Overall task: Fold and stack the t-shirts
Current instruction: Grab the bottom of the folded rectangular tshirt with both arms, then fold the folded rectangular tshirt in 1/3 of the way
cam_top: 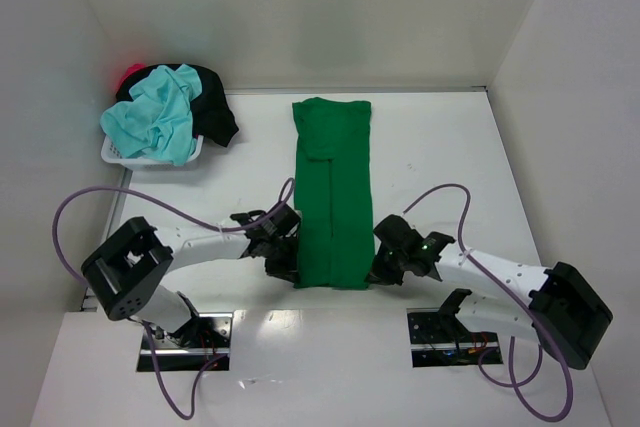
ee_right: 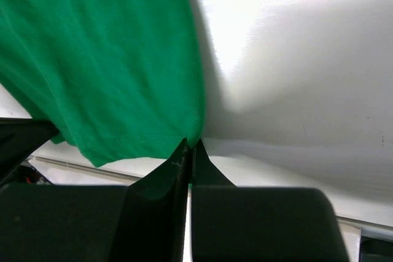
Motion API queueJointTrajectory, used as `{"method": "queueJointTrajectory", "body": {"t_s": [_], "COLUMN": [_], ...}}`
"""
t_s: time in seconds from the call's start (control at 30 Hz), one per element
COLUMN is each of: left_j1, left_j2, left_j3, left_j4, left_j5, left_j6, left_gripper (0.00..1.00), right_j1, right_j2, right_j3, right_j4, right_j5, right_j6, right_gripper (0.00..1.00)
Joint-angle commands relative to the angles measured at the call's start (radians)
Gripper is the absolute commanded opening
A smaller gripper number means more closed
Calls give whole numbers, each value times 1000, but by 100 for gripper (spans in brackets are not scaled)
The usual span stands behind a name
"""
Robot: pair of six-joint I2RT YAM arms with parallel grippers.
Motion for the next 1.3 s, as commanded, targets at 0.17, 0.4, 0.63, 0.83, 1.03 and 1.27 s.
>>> {"method": "queueJointTrajectory", "body": {"t_s": [0.17,0.4,0.63,0.83,1.03,1.27], "left_j1": [-16,-16,53,153,270,362], "left_j2": [-80,-196,-126,-12,152,356], "left_j3": [28,143,287,476,636,815], "left_j4": [-94,-214,-266,-275,-275,-275], "left_j5": [-52,-95,-143,-129,-107,-61], "left_j6": [-10,12,139,254,380,446], "left_gripper": [0,0,0,0,0,0], "right_j1": [12,12,-131,-264,-312,-373], "right_j2": [-84,-84,29,152,325,545], "right_j3": [50,197,336,491,609,804], "right_j4": [-103,-163,-163,-117,-10,44], "right_j5": [48,97,126,126,89,89], "right_j6": [-17,-60,-229,-370,-417,-473], "right_gripper": [0,0,0,0,0,0]}}
